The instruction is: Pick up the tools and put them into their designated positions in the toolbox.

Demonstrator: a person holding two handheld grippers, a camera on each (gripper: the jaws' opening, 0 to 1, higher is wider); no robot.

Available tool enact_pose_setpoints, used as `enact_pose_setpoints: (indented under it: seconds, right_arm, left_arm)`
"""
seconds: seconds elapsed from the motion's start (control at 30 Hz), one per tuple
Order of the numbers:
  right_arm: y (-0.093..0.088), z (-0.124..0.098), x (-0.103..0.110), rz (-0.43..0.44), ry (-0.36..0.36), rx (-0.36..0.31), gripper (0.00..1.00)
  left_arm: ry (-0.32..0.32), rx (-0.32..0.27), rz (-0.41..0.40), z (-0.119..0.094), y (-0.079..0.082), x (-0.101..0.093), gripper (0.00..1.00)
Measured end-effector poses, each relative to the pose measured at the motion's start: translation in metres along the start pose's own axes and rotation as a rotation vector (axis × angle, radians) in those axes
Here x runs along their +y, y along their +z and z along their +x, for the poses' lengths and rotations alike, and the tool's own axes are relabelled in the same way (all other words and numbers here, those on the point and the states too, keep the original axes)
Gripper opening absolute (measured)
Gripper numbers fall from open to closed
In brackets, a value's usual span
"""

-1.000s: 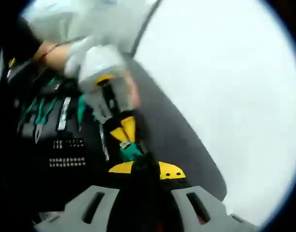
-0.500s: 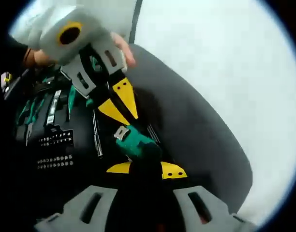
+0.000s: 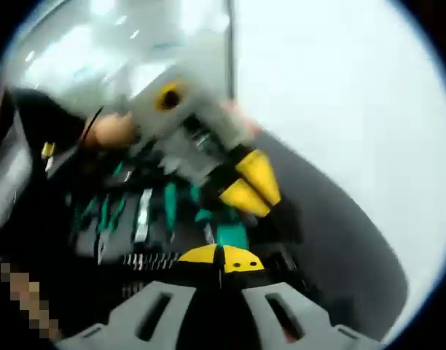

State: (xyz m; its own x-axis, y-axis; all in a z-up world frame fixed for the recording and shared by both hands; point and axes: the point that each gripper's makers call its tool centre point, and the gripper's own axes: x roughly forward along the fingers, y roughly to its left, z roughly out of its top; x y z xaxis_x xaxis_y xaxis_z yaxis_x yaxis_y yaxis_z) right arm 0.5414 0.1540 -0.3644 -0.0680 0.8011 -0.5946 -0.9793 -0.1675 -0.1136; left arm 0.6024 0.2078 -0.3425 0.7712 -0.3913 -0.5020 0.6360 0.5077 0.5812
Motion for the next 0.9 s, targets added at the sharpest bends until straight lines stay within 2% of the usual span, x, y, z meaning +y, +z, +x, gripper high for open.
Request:
enact_pose_setpoints:
  seconds: [0.03,0.1,0.13,0.2,0.3,0.37,0.5,0.57,0.6,0.63,0.67,0.7,0.73,0.77,0.8,0.83,0.9]
  right_arm:
    - [-0.001,-0.005,0.0,0.045,0.019,-0.006,0.0]
    - [-0.002,-0.011,-0.003,0.01,0.014,-0.008,0.02]
    - [-0.003,-0.012,-0.007,0.0,0.005,-0.001,0.05]
    - [-0.008,-0.017,-0.019,0.06,-0.045,0.027,0.06]
    - [-0.015,-0.021,-0.027,0.098,-0.075,0.055,0.08]
    - [-0.023,-0.021,-0.032,0.113,-0.096,0.098,0.13]
    - [-0.029,-0.019,-0.038,0.11,-0.095,0.112,0.13]
    - [-0.029,-0.02,-0.041,0.104,-0.099,0.106,0.13]
    - [-0.024,-0.019,-0.043,0.102,-0.099,0.077,0.13]
    - [-0.02,-0.017,-0.045,0.091,-0.097,0.047,0.13]
    - [-0.016,-0.016,-0.051,0.105,-0.112,0.015,0.13]
    - [-0.019,-0.015,-0.055,0.154,-0.123,0.012,0.13]
    - [-0.029,-0.014,-0.061,0.22,-0.136,0.052,0.13]
    - [-0.033,-0.015,-0.064,0.23,-0.147,0.072,0.13]
    - [-0.035,-0.018,-0.07,0.235,-0.165,0.054,0.13]
    - [-0.032,-0.02,-0.073,0.272,-0.183,0.022,0.13]
    - [-0.024,-0.027,-0.094,0.506,-0.228,-0.104,0.18]
  left_arm:
    - [-0.009,0.001,0.0,-0.001,-0.001,-0.003,0.02]
    - [-0.045,-0.014,-0.023,-0.002,0.0,-0.012,0.03]
    - [-0.071,-0.028,-0.036,-0.004,0.002,-0.018,0.04]
    - [-0.101,-0.028,-0.043,-0.007,0.002,-0.025,0.09]
    - [-0.13,-0.008,-0.075,-0.008,-0.002,-0.033,0.1]
    - [-0.159,0.018,-0.106,-0.007,-0.01,-0.039,0.11]
    - [-0.21,0.067,-0.178,0.002,-0.024,-0.052,0.12]
    - [-0.24,0.058,-0.222,0.003,-0.02,-0.058,0.11]
    - [-0.251,0.047,-0.252,0.003,-0.018,-0.059,0.11]
    - [-0.278,0.065,-0.323,0.003,-0.018,-0.062,0.09]
    - [-0.297,0.079,-0.356,0.003,-0.019,-0.065,0.08]
    - [-0.305,0.074,-0.375,0.007,-0.018,-0.066,0.08]
    - [-0.297,0.079,-0.362,0.009,-0.019,-0.065,0.08]
    - [-0.29,0.099,-0.332,0.011,-0.022,-0.064,0.08]
    - [-0.26,0.097,-0.283,0.015,-0.022,-0.059,0.08]
    - [-0.253,0.097,-0.285,0.017,-0.022,-0.058,0.09]
    - [-0.258,0.101,-0.306,0.019,-0.02,-0.058,0.09]
